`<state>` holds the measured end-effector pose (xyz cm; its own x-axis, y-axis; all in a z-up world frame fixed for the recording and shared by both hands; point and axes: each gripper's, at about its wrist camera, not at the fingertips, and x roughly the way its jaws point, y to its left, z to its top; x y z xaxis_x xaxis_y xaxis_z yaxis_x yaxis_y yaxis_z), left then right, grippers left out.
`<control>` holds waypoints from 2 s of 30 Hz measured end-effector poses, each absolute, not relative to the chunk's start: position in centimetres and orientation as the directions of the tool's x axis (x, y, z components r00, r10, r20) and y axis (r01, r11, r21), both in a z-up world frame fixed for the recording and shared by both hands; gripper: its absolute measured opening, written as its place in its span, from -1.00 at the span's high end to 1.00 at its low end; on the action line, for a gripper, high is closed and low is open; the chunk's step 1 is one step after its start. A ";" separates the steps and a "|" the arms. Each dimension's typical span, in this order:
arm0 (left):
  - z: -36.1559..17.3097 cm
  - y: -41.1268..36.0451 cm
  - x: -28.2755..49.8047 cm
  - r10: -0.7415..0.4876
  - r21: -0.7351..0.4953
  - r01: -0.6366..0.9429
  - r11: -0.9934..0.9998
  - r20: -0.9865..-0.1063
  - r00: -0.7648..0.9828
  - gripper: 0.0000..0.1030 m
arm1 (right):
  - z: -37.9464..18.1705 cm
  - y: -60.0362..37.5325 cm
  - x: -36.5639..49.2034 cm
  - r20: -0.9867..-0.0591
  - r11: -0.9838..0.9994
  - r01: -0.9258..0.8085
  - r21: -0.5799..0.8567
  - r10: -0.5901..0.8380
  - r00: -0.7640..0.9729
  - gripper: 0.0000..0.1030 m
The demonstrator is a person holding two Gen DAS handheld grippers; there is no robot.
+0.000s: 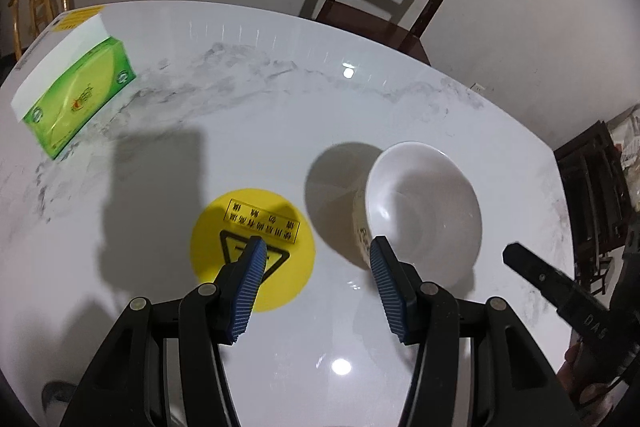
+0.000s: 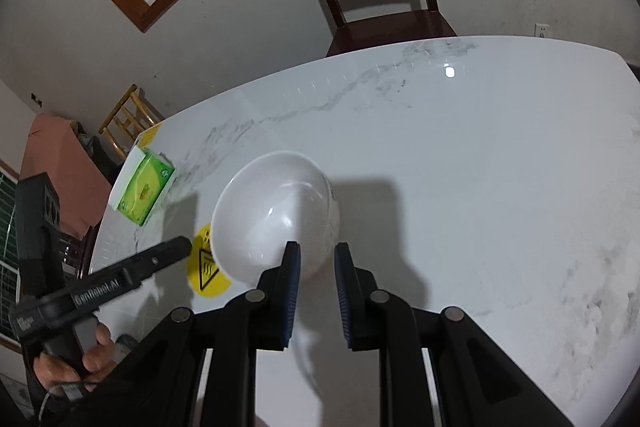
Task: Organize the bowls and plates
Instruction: 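Move both grippers to the lettered white bowl and grasp its rim, then lift the lettered white bowl and carry it toward the pink bowl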
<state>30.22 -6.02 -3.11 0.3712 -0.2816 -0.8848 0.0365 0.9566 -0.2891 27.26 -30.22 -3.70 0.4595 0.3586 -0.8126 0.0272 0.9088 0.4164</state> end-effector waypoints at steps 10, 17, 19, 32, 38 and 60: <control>-4.7 -7.8 32.5 -0.295 -0.292 0.061 0.954 -0.894 0.336 0.03 | -5.9 -29.0 30.5 -0.863 0.934 0.059 0.352 0.299 0.407 0.65; -6.3 -8.1 33.1 -0.299 -0.302 0.037 0.952 -0.905 0.304 0.16 | -7.3 -28.9 31.2 -0.866 0.932 0.064 0.356 0.304 0.397 0.65; -6.6 -8.2 33.2 -0.311 -0.316 0.034 0.948 -0.903 0.297 0.24 | -7.6 -28.8 31.2 -0.865 0.930 0.061 0.362 0.311 0.393 0.65; -6.5 -9.2 31.9 -0.348 -0.341 0.073 0.937 -0.903 0.253 0.75 | -7.6 -28.4 29.9 -0.867 0.928 0.053 0.369 0.323 0.378 0.70; -6.1 -9.4 30.6 -0.333 -0.322 0.083 0.943 -0.910 0.247 0.75 | -6.8 -28.1 28.6 -0.868 0.933 0.044 0.357 0.314 0.384 0.70; -1.7 -9.4 25.3 -0.308 -0.292 0.100 0.951 -0.903 0.299 0.75 | -2.0 -27.1 22.2 -0.848 0.932 0.017 0.361 0.320 0.422 0.70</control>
<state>25.35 -9.42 -1.66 0.2986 -0.3085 -0.9032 0.0995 0.9512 -0.2920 22.20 -27.11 -2.00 0.4221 0.3204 -0.8480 0.0171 0.9325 0.3608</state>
